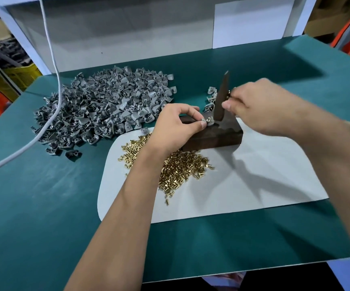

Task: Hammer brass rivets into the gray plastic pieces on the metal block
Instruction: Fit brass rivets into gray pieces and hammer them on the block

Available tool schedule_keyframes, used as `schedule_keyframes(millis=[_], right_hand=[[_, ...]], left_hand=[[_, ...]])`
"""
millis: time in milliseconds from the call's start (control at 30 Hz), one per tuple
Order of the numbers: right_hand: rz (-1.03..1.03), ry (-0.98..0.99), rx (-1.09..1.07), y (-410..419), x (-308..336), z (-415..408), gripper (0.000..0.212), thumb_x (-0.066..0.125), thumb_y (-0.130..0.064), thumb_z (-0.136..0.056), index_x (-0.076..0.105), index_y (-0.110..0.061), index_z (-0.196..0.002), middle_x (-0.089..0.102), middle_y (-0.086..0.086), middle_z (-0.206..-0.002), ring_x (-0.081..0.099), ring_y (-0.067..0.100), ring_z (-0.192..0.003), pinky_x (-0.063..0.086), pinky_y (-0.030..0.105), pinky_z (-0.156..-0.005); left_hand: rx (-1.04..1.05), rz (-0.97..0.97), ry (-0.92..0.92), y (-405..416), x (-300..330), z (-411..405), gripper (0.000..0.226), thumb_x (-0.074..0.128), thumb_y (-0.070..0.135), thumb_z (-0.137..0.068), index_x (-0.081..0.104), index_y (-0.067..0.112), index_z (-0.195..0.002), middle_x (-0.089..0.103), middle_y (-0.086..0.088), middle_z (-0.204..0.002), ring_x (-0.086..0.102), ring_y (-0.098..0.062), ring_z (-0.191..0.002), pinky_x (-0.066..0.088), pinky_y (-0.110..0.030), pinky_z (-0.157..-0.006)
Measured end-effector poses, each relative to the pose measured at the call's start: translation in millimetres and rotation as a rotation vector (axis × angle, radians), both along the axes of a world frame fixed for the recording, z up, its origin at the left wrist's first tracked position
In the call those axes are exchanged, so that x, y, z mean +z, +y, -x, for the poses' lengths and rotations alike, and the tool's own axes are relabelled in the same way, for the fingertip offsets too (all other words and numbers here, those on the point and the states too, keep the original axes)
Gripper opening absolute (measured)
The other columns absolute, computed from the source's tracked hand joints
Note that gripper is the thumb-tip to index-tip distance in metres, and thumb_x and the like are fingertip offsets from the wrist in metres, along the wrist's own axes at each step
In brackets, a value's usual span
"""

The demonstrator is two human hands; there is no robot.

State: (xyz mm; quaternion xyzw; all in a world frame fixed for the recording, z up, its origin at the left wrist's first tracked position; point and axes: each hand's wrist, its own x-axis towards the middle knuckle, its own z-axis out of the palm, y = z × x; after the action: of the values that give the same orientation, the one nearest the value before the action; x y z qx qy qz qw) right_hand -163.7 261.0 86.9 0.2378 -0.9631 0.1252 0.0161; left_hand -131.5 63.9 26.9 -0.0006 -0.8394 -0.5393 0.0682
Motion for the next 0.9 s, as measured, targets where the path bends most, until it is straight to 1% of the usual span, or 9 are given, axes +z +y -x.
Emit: schedule_keyframes(millis=[100,167,267,367,467,600,667,767,900], right_hand=[[0.165,0.104,-0.018,1.2,5.2,-2.6,0.039,0.044,-0.039,-0.106,0.050,-0.017,-0.075,0.060,0.008,-0.073,0.056,0.032,-0.068,0.040,0.037,-0.058],[0.218,0.153,-0.026,-4.4,-2.1,-9.7,0.032,0.042,-0.038,-0.107,0.048,-0.018,-0.084,0.062,0.012,-0.081,0.056,0.039,-0.074,0.042,0.039,-0.063],[0.052,0.039,-0.004,-9.7,-12.2,-15.8,0.033,0.040,-0.037,-0.108,0.044,-0.020,-0.080,0.056,0.010,-0.083,0.054,0.040,-0.083,0.046,0.043,-0.071],[-0.023,0.100,-0.039,-3.6,-1.5,-11.8,0.034,0.042,-0.043,-0.106,0.044,-0.025,-0.077,0.052,0.004,-0.075,0.051,0.037,-0.075,0.039,0.038,-0.063],[0.234,0.243,-0.092,-7.1,0.6,-17.2,0.026,0.041,-0.041,-0.106,0.056,-0.021,-0.098,0.062,0.015,-0.084,0.055,0.042,-0.076,0.045,0.041,-0.064],[-0.006,0.072,-0.006,-22.7,-6.0,-23.0,0.023,0.040,-0.038,-0.108,0.051,-0.021,-0.096,0.066,0.018,-0.100,0.060,0.044,-0.092,0.050,0.045,-0.075],[-0.070,0.100,-0.043,-19.8,1.4,-15.8,0.024,0.042,-0.042,-0.106,0.050,-0.026,-0.090,0.060,0.011,-0.092,0.055,0.040,-0.083,0.048,0.043,-0.072],[0.116,0.280,-0.132,-16.6,4.9,-14.8,0.026,0.043,-0.042,-0.105,0.056,-0.022,-0.095,0.058,0.012,-0.085,0.050,0.040,-0.073,0.043,0.039,-0.065],[-0.039,0.094,-0.046,-24.2,-10.4,-21.7,0.030,0.039,-0.036,-0.108,0.060,-0.015,-0.106,0.067,0.018,-0.105,0.061,0.043,-0.099,0.045,0.043,-0.076]], left_hand=[[0.008,0.004,-0.008,-0.2,-0.1,0.4,0.004,0.081,0.006,-0.084,0.078,0.008,-0.084,0.071,-0.005,-0.119,0.067,-0.005,-0.110,0.051,-0.034,-0.106],[0.007,0.004,-0.007,-0.4,0.1,0.8,0.005,0.081,0.006,-0.084,0.078,0.009,-0.083,0.071,-0.005,-0.120,0.068,-0.006,-0.109,0.051,-0.033,-0.105],[-0.001,-0.006,0.002,0.0,0.2,0.5,0.010,0.081,0.002,-0.083,0.076,0.011,-0.081,0.070,-0.008,-0.119,0.069,-0.008,-0.109,0.053,-0.034,-0.103],[0.008,-0.007,-0.005,0.1,-0.4,1.0,0.006,0.081,0.003,-0.083,0.077,0.008,-0.083,0.071,-0.007,-0.119,0.069,-0.007,-0.108,0.054,-0.035,-0.103],[0.013,-0.006,-0.011,1.0,-0.9,1.8,0.005,0.082,0.004,-0.083,0.078,0.006,-0.086,0.071,-0.006,-0.120,0.069,-0.008,-0.108,0.053,-0.035,-0.104],[0.005,-0.020,-0.011,0.0,0.9,0.9,0.008,0.080,0.002,-0.084,0.075,0.008,-0.084,0.071,-0.009,-0.122,0.071,-0.018,-0.108,0.054,-0.042,-0.103],[0.002,-0.008,0.000,-0.1,0.0,1.3,0.006,0.081,0.005,-0.084,0.077,0.009,-0.084,0.072,-0.008,-0.119,0.069,-0.014,-0.110,0.053,-0.040,-0.104],[0.005,0.022,0.006,0.4,-0.6,0.4,0.004,0.082,0.008,-0.084,0.078,0.010,-0.084,0.072,-0.003,-0.115,0.067,-0.003,-0.108,0.052,-0.033,-0.104],[0.001,-0.011,0.006,0.0,-1.2,2.4,0.011,0.081,0.003,-0.083,0.075,0.011,-0.080,0.071,-0.009,-0.121,0.070,-0.011,-0.108,0.053,-0.034,-0.103]])
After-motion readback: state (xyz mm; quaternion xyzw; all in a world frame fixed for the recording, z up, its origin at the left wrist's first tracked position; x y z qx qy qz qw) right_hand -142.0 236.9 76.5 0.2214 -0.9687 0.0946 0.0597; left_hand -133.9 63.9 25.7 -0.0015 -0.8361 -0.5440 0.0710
